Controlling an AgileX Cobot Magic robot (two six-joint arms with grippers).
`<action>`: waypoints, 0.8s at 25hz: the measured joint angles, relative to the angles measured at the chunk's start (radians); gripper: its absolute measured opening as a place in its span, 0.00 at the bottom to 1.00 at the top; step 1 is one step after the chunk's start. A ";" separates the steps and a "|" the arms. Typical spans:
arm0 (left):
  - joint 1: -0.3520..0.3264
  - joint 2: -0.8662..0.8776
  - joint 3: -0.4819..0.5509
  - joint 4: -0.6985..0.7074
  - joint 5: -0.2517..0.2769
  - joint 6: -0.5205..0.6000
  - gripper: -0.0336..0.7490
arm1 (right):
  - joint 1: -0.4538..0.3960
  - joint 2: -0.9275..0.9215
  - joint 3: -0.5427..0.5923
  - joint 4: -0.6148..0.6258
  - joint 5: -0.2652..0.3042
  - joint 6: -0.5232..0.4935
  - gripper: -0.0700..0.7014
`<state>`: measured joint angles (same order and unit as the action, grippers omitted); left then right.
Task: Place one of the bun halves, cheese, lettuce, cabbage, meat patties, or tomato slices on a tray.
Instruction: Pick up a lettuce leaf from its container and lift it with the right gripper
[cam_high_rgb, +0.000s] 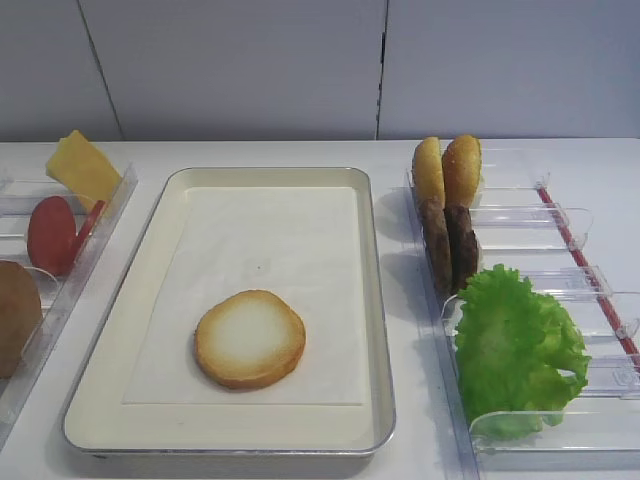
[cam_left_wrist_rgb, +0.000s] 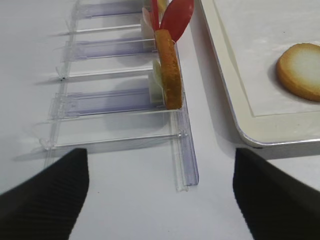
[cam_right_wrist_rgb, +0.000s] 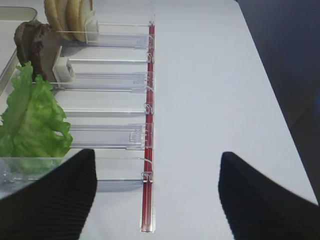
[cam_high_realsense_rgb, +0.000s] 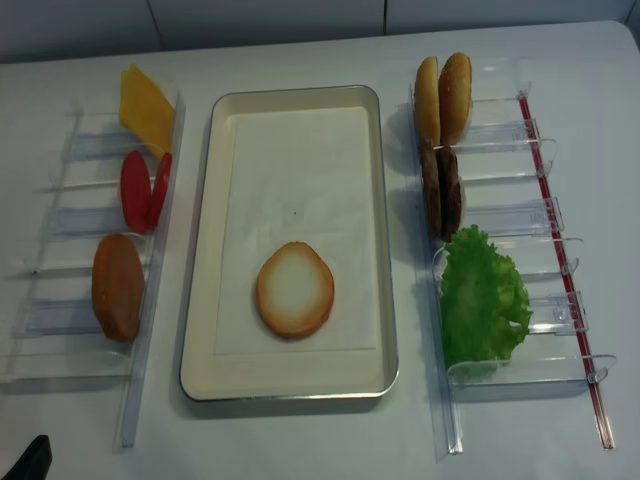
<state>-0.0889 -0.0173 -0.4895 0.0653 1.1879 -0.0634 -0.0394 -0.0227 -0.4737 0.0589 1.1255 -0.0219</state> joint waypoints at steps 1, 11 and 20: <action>0.000 0.000 0.000 0.000 0.000 0.000 0.75 | 0.000 0.000 0.000 0.000 0.000 0.000 0.80; 0.000 0.000 0.000 0.000 0.000 0.000 0.75 | 0.000 0.000 0.000 0.000 0.000 0.000 0.80; 0.000 0.000 0.000 0.000 0.000 0.000 0.75 | 0.000 0.000 0.000 0.019 0.000 -0.022 0.80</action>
<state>-0.0889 -0.0173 -0.4895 0.0653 1.1879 -0.0634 -0.0394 -0.0227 -0.4737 0.0782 1.1255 -0.0441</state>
